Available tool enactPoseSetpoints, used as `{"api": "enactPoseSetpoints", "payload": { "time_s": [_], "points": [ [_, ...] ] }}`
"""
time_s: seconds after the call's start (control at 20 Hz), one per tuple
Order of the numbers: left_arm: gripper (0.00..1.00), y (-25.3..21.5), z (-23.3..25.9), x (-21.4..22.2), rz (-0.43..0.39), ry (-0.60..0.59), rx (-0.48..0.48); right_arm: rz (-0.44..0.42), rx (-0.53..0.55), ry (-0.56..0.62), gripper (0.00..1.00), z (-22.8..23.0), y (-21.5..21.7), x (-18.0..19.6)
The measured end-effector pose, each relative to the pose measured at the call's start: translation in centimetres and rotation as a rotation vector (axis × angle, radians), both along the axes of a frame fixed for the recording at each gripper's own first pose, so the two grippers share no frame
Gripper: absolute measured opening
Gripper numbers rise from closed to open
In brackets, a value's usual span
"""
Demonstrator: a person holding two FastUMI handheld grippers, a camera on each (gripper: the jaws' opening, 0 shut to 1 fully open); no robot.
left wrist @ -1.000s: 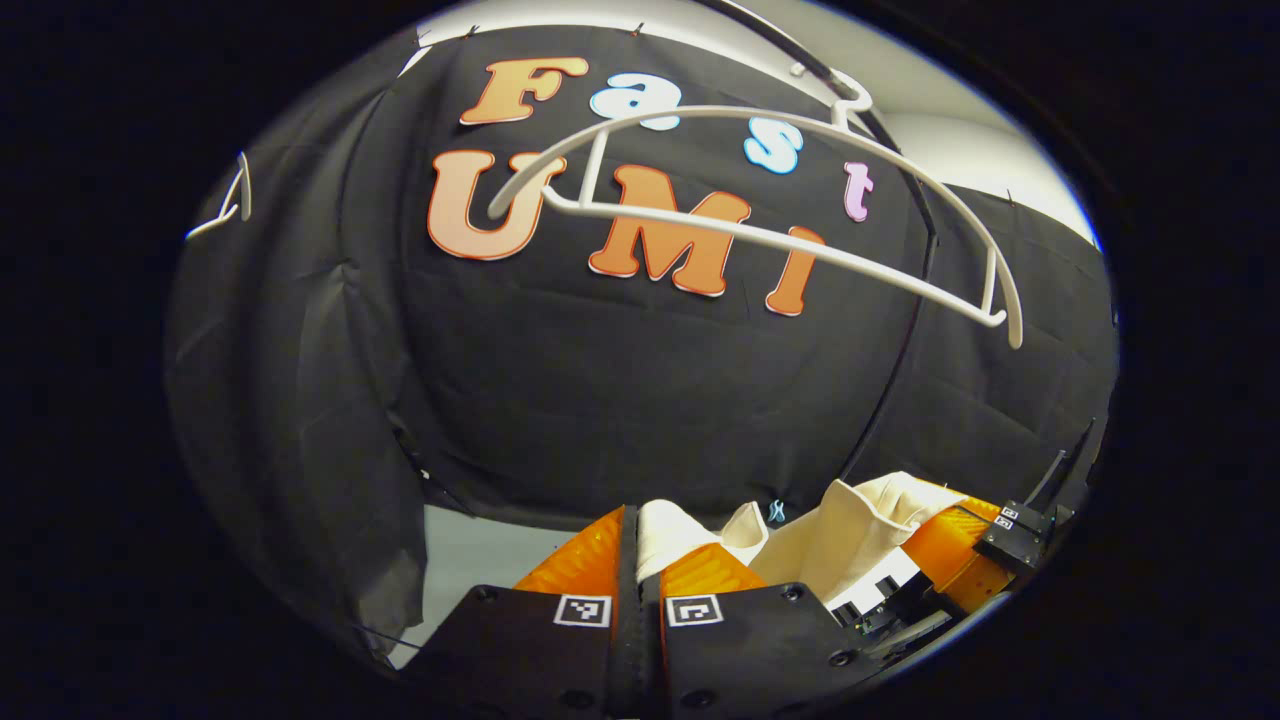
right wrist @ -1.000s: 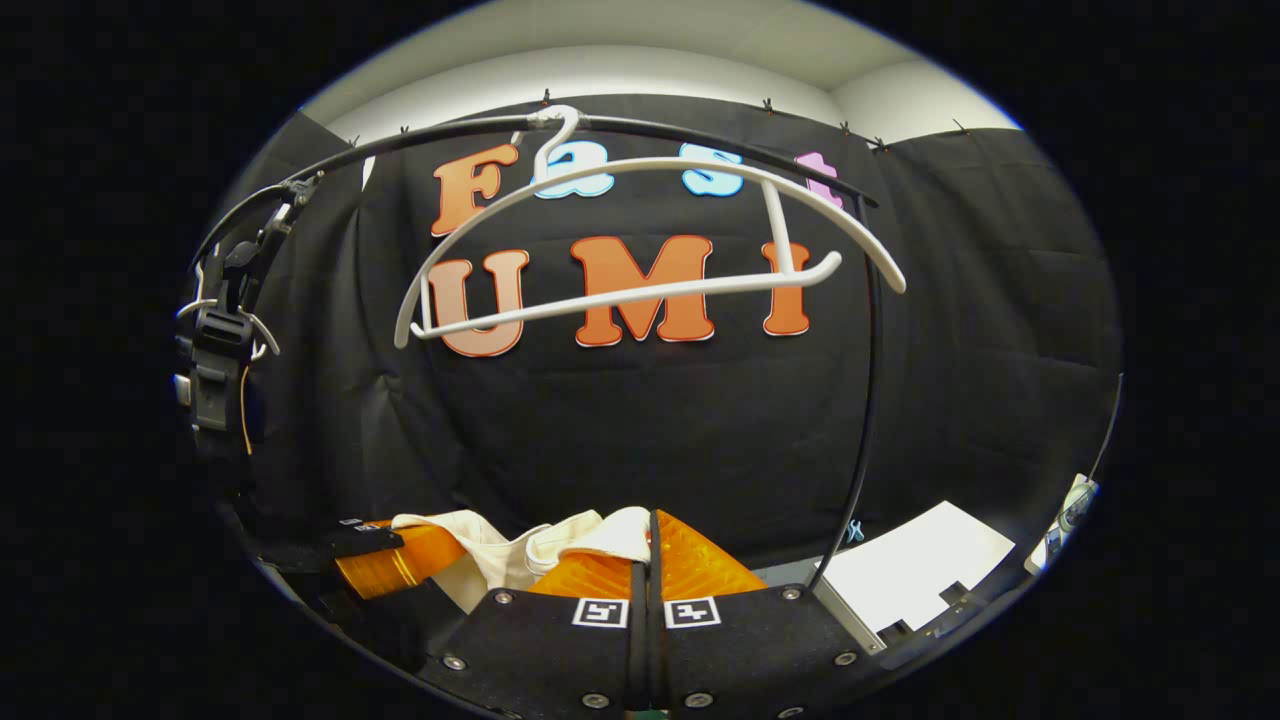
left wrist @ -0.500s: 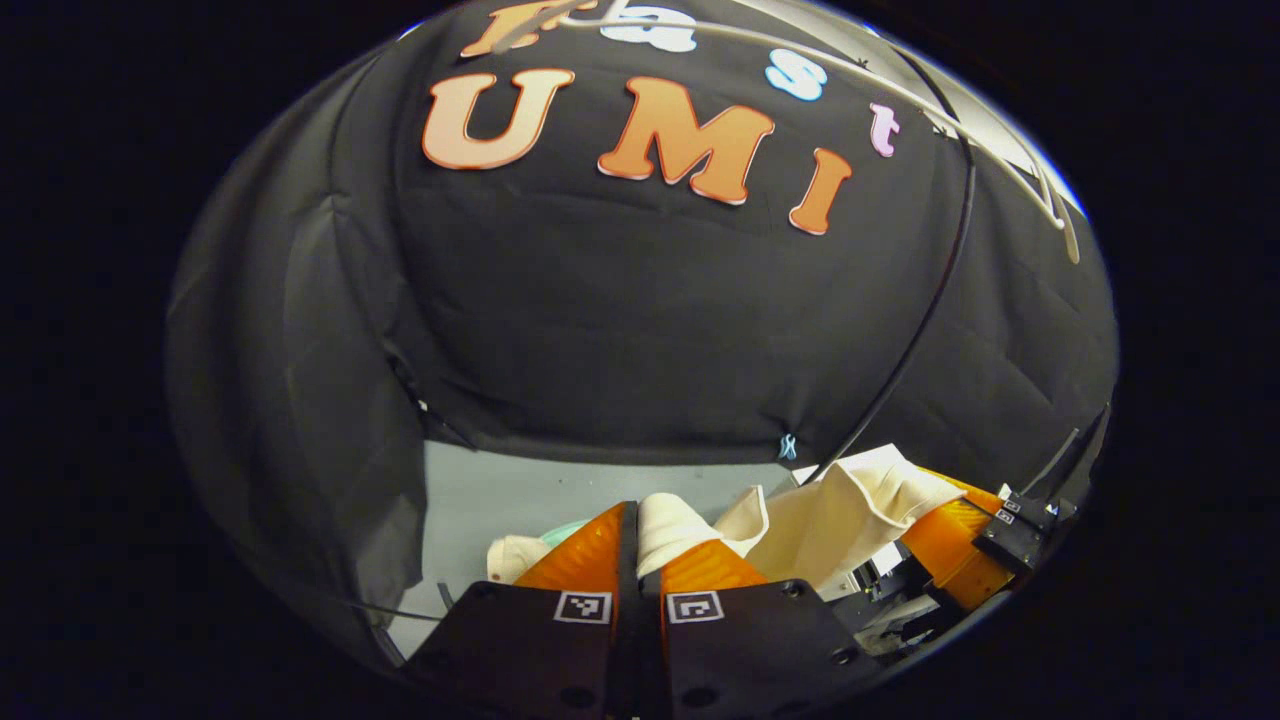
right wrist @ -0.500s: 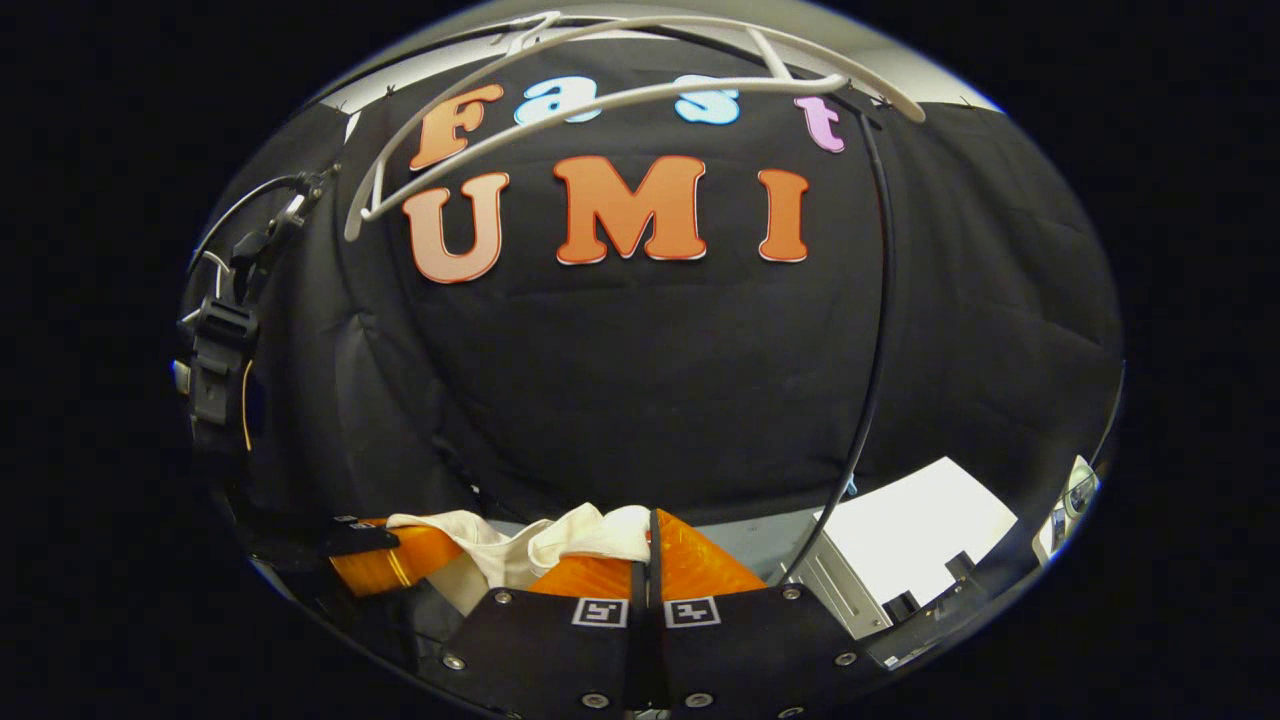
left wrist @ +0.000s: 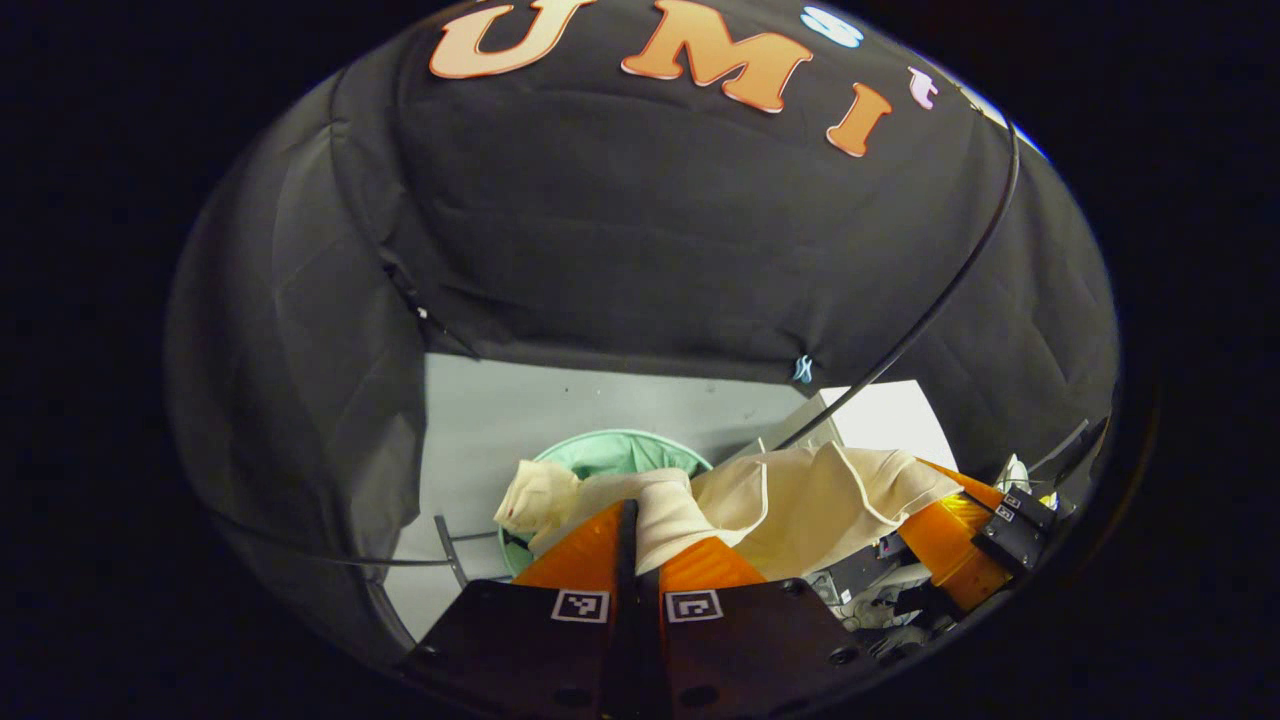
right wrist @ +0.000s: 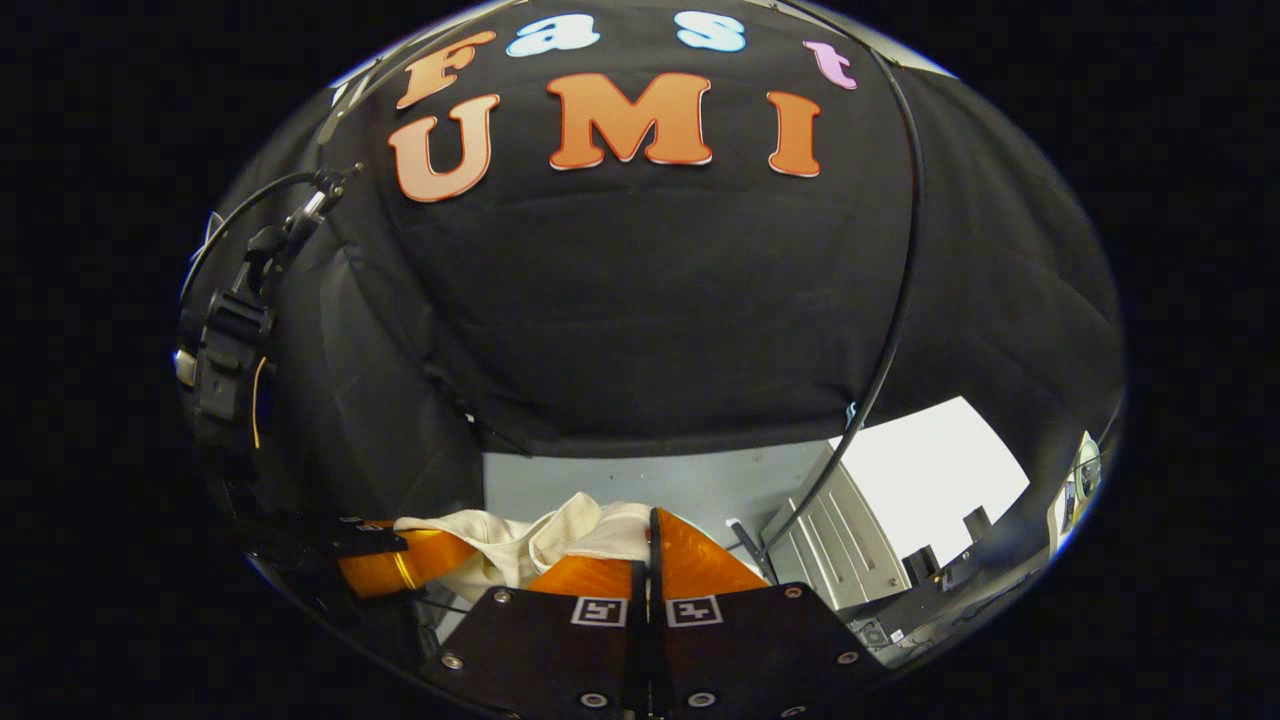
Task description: Grasp the clothes on the hanger with both hands and then place them into the laundry hamper below.
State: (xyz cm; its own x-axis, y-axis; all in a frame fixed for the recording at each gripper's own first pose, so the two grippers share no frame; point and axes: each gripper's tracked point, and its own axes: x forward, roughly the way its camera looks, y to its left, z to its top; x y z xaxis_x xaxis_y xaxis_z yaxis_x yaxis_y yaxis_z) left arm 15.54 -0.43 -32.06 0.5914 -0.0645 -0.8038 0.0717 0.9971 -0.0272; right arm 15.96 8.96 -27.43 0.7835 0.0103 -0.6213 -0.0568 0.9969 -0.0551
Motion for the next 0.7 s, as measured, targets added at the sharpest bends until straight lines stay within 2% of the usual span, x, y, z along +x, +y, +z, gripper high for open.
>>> {"api": "enactPoseSetpoints", "payload": {
  "time_s": [0.2, 0.35, 0.4, 0.45, 0.5, 0.55, 0.6, 0.65, 0.7],
  "points": [
    [0.07, 1.5, -3.0, -1.4, 0.045, 0.113, 0.011, -0.031, 0.012, 0.128, 0.02, -4.2, -0.8, -1.1],
    [0.05, 1.8, -5.1, -3.0, 0.065, 0.189, -0.002, -0.028, 0.013, 0.181, 0.04, -5.9, -0.9, -1.9],
    [0.17, 2.0, -5.5, -3.3, 0.068, 0.202, -0.003, -0.018, 0.012, 0.191, 0.05, -6.1, -0.9, -2.1],
    [0.1, 2.4, -5.6, -3.5, 0.074, 0.201, 0.005, -0.01, 0.014, 0.195, 0.06, -6.1, -0.7, -2.2],
    [0.2, 2.4, -5.5, -3.4, 0.075, 0.193, 0.008, -0.01, 0.01, 0.191, 0.06, -6.2, -0.7, -2.1],
    [0.23, 2.2, -5.5, -3.3, 0.075, 0.187, 0.014, -0.008, 0.005, 0.186, 0.07, -6.0, -0.8, -2.0],
    [0.32, 2.1, -5.4, -3.2, 0.071, 0.179, 0.009, -0.007, 0.0, 0.183, 0.07, -5.9, -1.1, -2.1],
    [0.34, 1.7, -5.4, -3.4, 0.063, 0.177, -0.003, -0.004, 0.0, 0.182, 0.07, -5.8, -1.1, -2.2],
    [0.56, 1.7, -5.3, -3.5, 0.063, 0.175, 0.002, -0.001, 0.002, 0.182, 0.08, -5.8, -1.1, -2.4]
  ]
}}
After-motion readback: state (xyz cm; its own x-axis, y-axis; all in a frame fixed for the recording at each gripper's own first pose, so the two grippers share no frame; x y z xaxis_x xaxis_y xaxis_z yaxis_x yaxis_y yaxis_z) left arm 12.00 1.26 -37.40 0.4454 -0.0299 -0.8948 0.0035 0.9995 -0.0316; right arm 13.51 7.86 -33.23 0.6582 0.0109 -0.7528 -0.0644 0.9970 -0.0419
